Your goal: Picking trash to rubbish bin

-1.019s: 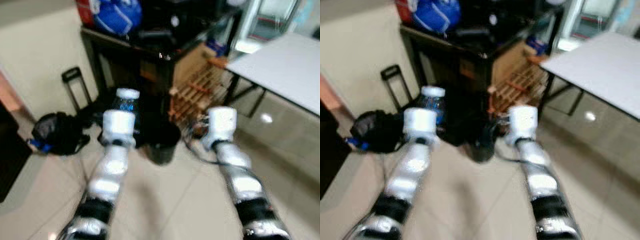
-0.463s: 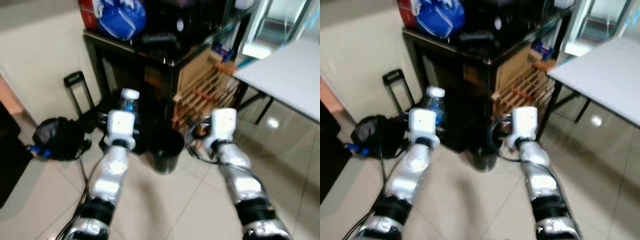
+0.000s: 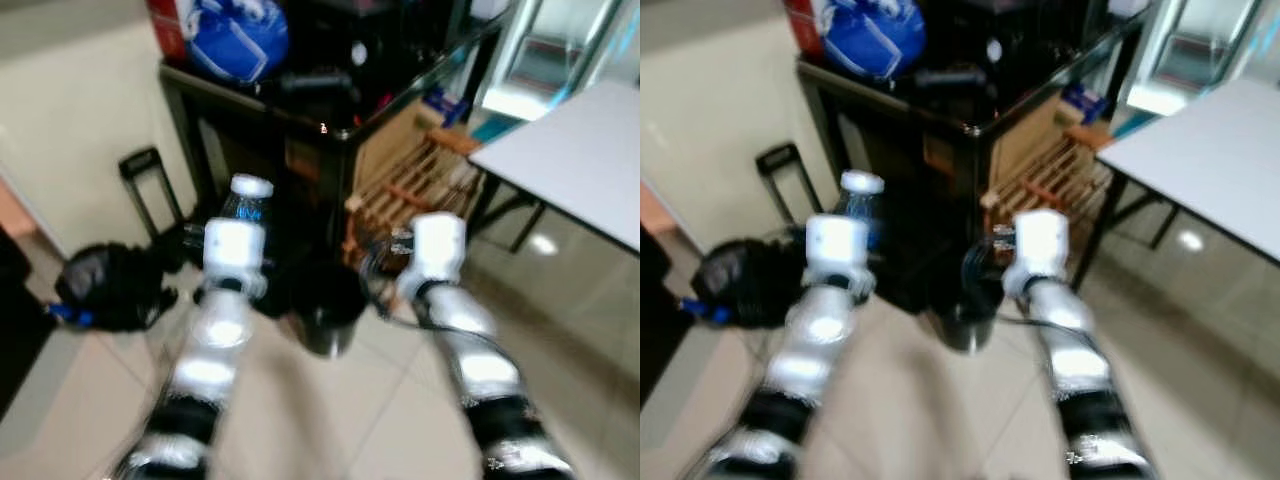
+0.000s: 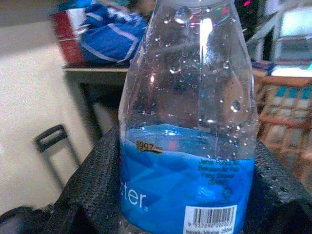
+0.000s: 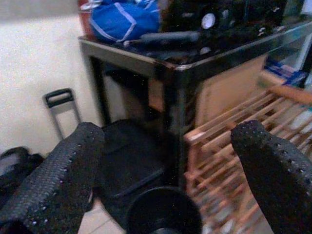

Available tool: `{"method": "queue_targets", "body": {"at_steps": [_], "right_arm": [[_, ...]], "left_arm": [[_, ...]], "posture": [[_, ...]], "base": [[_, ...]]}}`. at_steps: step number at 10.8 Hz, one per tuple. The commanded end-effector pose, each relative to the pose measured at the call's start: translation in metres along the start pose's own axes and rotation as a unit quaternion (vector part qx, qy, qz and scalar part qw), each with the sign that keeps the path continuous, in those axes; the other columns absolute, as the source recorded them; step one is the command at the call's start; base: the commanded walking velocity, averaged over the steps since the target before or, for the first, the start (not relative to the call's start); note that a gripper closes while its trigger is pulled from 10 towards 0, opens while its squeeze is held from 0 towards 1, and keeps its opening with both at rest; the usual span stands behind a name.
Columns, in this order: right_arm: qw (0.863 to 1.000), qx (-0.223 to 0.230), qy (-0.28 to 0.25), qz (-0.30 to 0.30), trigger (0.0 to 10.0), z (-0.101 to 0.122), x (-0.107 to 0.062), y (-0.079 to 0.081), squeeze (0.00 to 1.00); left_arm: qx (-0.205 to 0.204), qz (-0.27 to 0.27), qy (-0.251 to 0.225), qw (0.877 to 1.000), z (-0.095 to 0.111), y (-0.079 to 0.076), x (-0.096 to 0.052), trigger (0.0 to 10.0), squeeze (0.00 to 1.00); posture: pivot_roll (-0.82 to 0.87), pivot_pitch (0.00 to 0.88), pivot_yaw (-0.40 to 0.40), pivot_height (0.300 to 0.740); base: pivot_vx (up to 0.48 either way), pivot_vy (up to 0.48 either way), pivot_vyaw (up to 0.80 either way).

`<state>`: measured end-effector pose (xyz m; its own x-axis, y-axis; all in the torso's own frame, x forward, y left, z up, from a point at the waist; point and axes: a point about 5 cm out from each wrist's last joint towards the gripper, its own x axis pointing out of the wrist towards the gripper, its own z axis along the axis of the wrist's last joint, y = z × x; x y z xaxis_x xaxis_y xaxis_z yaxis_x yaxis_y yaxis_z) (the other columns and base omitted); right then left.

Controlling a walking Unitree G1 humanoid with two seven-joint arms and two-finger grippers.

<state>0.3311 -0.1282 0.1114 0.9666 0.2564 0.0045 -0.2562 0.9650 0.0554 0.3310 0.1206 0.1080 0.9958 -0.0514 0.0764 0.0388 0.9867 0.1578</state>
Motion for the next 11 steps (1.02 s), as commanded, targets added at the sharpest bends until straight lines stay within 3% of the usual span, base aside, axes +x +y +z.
{"method": "queue_targets", "body": {"at_steps": [1,11], "right_arm": [[1.000,0.003,-0.012,0.018,10.0,0.0059,0.0041,0.0111,0.00],[1.000,0.006,-0.008,0.017,10.0,0.0044,0.0040,0.0110,0.00]], "left_arm": [[0.008,0.016,-0.002,1.000,0.0007,0.0125,0.0015,10.0,0.00],[0.012,0.014,0.004,1.000,-0.0009,0.0114,0.0015,10.0,0.00]], "posture": [[0.03,0.039,0.025,0.740],[0.03,0.049,0.024,0.740]], "base": [[0.472,0.000,0.00],[0.480,0.000,0.00]]}}
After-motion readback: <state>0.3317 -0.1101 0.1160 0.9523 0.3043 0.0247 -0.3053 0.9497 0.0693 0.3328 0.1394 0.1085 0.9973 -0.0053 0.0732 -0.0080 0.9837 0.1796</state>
